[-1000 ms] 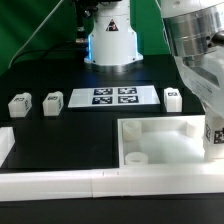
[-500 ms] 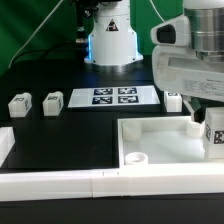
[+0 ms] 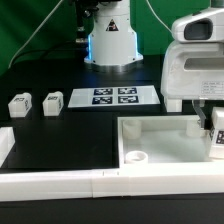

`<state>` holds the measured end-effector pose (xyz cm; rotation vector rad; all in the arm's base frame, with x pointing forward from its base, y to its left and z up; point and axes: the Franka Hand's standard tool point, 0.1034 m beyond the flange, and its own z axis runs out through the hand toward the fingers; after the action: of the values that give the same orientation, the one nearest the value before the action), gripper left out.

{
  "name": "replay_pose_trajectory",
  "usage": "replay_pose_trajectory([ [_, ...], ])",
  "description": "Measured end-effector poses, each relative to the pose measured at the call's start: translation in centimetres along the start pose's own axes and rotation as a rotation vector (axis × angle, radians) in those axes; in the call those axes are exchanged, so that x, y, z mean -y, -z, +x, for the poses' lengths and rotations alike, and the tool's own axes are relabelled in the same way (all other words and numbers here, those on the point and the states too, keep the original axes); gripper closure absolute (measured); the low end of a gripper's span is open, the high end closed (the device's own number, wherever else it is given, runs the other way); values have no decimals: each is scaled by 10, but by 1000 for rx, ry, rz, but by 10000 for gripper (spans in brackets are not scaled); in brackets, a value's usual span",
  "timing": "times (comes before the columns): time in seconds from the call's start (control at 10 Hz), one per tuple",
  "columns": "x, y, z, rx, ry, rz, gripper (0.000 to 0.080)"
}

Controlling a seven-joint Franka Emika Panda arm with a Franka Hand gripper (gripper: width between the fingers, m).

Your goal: Assemble one leg

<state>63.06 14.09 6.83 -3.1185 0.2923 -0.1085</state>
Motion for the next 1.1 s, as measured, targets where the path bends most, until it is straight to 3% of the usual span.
replay_pose_trajectory([
  [0.1,0,0,0,0,1,0,151],
  [0.3,-6,0,2,1,-125,-4,400],
  [0.4,-12,-1,2,5,-221,-13,400],
  [0.5,-14,-2,2,11,-296,-16,506],
  [0.9,-15,-3,2,31,-684,9,506],
  [1.1,-17,-4,4,65,-942,44,506],
])
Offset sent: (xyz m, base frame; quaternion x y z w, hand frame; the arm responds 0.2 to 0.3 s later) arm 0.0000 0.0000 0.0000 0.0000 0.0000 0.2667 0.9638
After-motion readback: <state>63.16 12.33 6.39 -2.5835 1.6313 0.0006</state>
